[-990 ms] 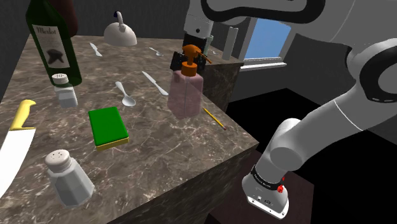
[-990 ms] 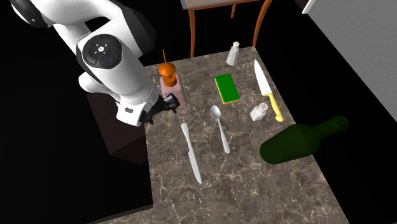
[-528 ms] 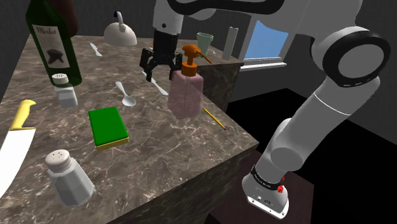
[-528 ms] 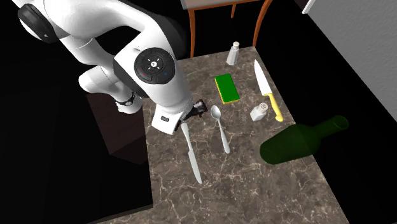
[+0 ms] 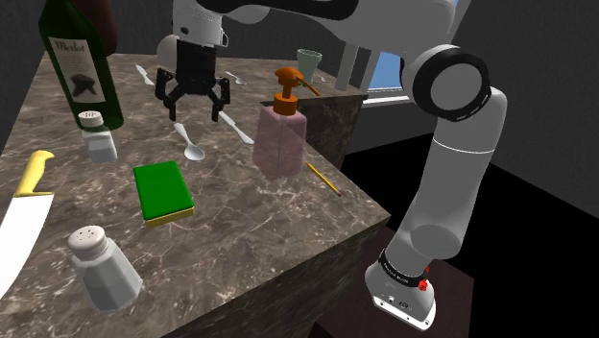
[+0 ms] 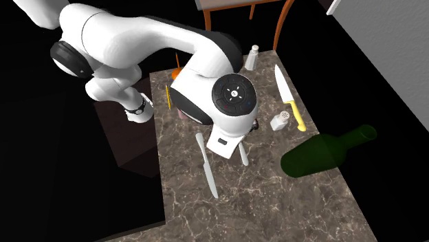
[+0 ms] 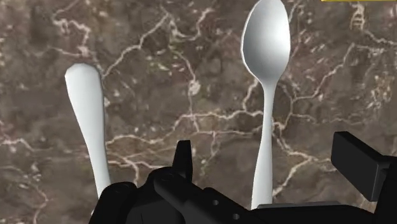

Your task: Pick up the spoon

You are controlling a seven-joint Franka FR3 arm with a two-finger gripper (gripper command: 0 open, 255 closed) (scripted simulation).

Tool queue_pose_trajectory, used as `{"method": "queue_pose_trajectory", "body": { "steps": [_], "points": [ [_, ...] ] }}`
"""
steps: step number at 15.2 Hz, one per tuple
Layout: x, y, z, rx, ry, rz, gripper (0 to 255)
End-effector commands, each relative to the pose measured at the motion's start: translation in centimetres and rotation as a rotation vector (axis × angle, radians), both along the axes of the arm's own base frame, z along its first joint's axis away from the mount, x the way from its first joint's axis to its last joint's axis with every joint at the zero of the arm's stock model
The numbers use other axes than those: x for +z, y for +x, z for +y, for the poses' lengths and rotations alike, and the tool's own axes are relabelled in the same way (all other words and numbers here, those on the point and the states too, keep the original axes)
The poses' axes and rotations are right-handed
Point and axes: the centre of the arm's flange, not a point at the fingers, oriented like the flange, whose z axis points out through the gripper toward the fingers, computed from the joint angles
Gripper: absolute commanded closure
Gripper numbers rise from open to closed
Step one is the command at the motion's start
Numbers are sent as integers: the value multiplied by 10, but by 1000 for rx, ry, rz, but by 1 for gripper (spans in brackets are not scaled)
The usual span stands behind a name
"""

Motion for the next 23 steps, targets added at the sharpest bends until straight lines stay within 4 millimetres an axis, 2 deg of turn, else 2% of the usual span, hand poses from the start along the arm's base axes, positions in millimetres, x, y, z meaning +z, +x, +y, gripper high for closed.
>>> {"method": "queue_pose_trajectory", "body": {
  "steps": [1, 8, 11, 12, 21, 23],
  "points": [
    [-1, 21, 16, -22, 7, 17, 0],
    [-38, 21, 16, -22, 7, 17, 0],
    [-41, 21, 16, -22, 7, 17, 0],
    [-41, 21, 16, -22, 7, 17, 255],
    [-41, 21, 16, -22, 7, 17, 255],
    [-30, 21, 16, -22, 7, 17, 255]
  ]
}}
